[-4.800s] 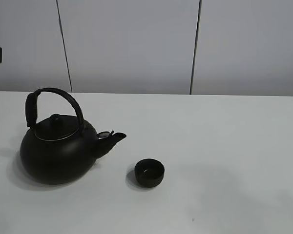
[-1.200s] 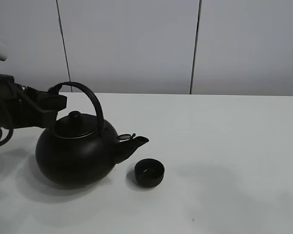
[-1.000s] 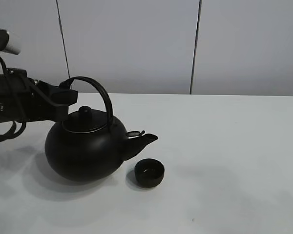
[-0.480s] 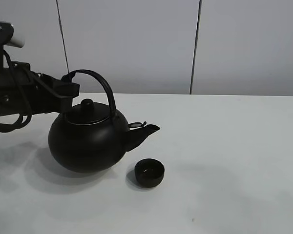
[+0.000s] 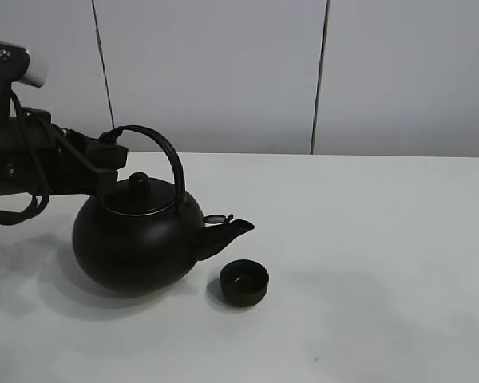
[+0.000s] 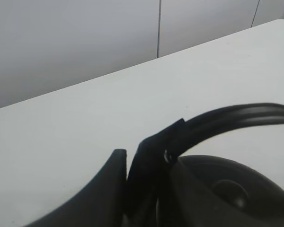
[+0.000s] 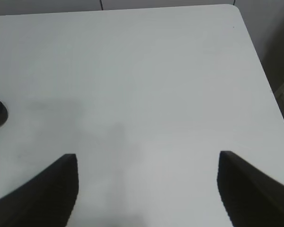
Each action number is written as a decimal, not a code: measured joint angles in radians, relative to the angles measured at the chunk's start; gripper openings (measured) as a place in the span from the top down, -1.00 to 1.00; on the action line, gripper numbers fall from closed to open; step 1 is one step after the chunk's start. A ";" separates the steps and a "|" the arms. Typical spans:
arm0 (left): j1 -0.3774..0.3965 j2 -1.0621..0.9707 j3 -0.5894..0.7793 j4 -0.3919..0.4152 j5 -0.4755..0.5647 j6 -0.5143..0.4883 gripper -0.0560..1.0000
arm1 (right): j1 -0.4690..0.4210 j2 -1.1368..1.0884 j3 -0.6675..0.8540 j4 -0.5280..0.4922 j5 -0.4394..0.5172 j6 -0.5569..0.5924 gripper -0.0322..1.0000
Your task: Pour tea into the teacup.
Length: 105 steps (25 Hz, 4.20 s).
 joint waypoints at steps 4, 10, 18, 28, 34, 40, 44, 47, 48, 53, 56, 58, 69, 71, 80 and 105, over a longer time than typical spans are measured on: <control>0.000 0.000 0.000 0.000 0.000 0.006 0.59 | 0.000 0.000 0.000 0.000 0.001 0.000 -0.15; 0.016 0.000 0.000 0.003 0.000 0.016 0.59 | 0.000 0.000 0.000 0.000 0.001 0.000 -0.15; 0.040 0.000 0.000 0.034 0.000 0.022 0.59 | 0.000 0.000 0.000 0.000 0.001 0.000 -0.15; 0.043 0.000 0.000 0.084 0.000 0.036 0.60 | 0.000 0.000 0.000 0.000 0.001 0.000 -0.15; 0.043 0.000 0.000 0.084 0.007 0.046 0.60 | 0.000 0.000 0.000 0.000 0.001 0.000 -0.15; 0.043 0.000 0.000 0.084 0.007 0.100 0.60 | 0.000 0.000 0.000 0.000 0.001 0.000 -0.15; 0.043 0.000 0.000 0.083 0.007 0.111 0.60 | 0.000 0.000 0.000 0.000 0.001 0.000 -0.15; 0.043 0.000 0.000 0.083 0.011 0.119 0.60 | 0.000 0.000 0.000 0.000 0.001 0.000 -0.15; 0.043 0.000 0.000 0.083 0.014 0.120 0.60 | 0.000 0.000 0.000 0.000 0.001 0.000 -0.15; 0.043 -0.017 0.000 0.081 0.064 0.125 0.61 | 0.000 0.000 0.000 0.000 0.001 0.000 -0.15; 0.043 -0.035 0.000 0.080 0.074 0.136 0.61 | 0.000 0.000 0.000 0.000 0.001 0.000 -0.15; 0.043 -0.042 0.000 0.080 0.074 0.140 0.61 | 0.000 0.000 0.000 0.000 0.000 0.000 -0.15; 0.043 -0.046 0.000 0.056 0.119 0.146 0.61 | 0.000 0.000 0.000 0.000 0.001 0.000 -0.15; 0.043 -0.046 0.000 0.056 0.119 0.146 0.61 | 0.000 0.000 0.000 0.000 0.001 0.000 -0.15; 0.043 -0.046 0.000 0.037 0.121 0.164 0.62 | 0.000 0.000 0.000 0.000 0.001 0.000 -0.15; 0.043 -0.046 -0.029 0.046 0.187 0.202 0.64 | 0.000 0.000 0.000 0.000 0.001 0.000 -0.15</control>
